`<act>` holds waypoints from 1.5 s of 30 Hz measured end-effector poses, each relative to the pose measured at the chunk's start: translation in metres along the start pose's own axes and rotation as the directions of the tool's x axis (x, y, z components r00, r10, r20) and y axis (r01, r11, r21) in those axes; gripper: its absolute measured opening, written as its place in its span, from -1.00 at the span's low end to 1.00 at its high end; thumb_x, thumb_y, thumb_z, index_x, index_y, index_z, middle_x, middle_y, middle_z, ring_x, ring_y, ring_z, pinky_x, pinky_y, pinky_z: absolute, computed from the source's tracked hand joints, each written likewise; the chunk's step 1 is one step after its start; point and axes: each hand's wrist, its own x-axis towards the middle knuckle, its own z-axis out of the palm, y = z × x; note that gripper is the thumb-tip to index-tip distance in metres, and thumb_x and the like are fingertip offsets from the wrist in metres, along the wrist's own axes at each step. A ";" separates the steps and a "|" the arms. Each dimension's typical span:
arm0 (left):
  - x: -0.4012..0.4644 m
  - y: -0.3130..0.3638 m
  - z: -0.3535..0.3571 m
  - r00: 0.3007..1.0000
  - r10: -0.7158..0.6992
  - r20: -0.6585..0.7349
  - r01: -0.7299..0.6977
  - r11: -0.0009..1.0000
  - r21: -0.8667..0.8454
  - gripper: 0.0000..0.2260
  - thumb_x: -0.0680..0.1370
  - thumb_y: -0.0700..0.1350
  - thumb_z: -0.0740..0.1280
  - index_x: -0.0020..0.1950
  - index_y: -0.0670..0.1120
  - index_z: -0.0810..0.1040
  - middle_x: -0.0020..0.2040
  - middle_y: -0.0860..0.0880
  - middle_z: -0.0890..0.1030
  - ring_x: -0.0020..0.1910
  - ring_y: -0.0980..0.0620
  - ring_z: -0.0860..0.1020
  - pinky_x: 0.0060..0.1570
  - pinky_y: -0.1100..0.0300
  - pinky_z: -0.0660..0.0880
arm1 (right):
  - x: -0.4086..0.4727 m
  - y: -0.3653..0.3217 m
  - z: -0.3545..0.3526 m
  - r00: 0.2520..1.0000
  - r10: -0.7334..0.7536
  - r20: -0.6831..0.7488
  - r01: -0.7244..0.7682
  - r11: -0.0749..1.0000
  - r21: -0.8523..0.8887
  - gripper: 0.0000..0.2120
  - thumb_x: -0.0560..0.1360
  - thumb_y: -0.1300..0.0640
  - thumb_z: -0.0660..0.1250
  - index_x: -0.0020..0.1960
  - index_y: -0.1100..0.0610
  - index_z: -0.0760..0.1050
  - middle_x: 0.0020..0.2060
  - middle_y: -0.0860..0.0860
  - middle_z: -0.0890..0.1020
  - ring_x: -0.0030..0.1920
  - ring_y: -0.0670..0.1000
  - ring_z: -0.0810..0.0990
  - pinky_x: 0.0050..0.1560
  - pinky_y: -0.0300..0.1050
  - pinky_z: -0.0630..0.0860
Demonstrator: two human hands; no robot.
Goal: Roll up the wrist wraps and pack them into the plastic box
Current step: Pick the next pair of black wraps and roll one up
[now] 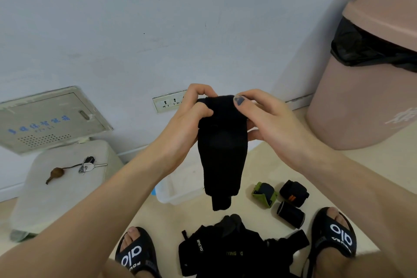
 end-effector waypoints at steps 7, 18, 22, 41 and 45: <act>0.004 -0.012 0.001 0.986 -0.158 0.048 0.162 0.981 -0.107 -0.50 0.59 0.16 0.16 0.45 -0.07 0.44 0.37 -0.06 0.60 0.36 -0.11 0.58 0.43 -0.22 0.42 | 0.002 0.006 0.002 0.987 -0.129 -0.095 0.129 0.992 -0.010 -0.85 0.66 0.18 0.33 0.19 0.13 0.62 -0.02 0.19 0.68 0.03 0.15 0.69 0.06 0.11 0.68; 0.011 -0.004 -0.011 0.975 -0.118 -0.188 0.110 0.993 -0.051 -0.81 0.63 -0.06 0.16 0.20 -0.03 0.48 0.00 -0.03 0.52 -0.01 -0.01 0.49 0.01 0.02 0.39 | 0.019 -0.011 -0.013 0.966 0.225 -0.127 -0.215 0.973 0.085 -0.60 0.69 -0.18 0.17 0.40 0.02 0.47 0.16 0.08 0.66 0.12 0.06 0.70 0.25 0.01 0.61; 0.015 -0.007 0.002 0.970 -0.042 -0.240 0.049 0.999 0.021 -0.86 0.52 -0.04 0.22 0.06 0.07 0.46 -0.11 0.03 0.52 -0.12 0.02 0.51 -0.12 0.09 0.43 | 0.027 -0.010 0.000 0.908 0.227 -0.351 -0.143 0.958 0.248 -0.58 0.68 -0.21 0.15 0.36 0.02 0.50 0.16 0.07 0.66 0.11 0.05 0.68 0.28 0.05 0.57; 0.012 -0.029 0.033 0.990 -0.142 -0.021 0.138 0.983 -0.119 -0.67 0.37 -0.08 0.26 0.14 0.01 0.44 -0.05 -0.06 0.55 -0.16 0.02 0.57 -0.20 0.11 0.47 | 0.017 0.006 0.030 0.926 0.321 -0.198 -0.286 0.940 0.186 -0.57 0.57 -0.38 0.12 0.15 -0.08 0.49 0.07 0.07 0.65 0.10 0.10 0.68 0.27 0.24 0.55; 0.017 -0.022 0.020 0.996 -0.089 0.007 0.089 0.990 -0.110 -0.69 0.39 -0.13 0.26 0.14 0.01 0.44 -0.04 -0.04 0.56 -0.15 0.05 0.58 -0.13 0.10 0.48 | 0.022 0.005 0.017 0.946 0.300 -0.119 -0.279 0.946 0.162 -0.51 0.63 -0.32 0.10 0.26 0.02 0.50 0.13 0.11 0.66 0.14 0.09 0.68 0.31 0.21 0.54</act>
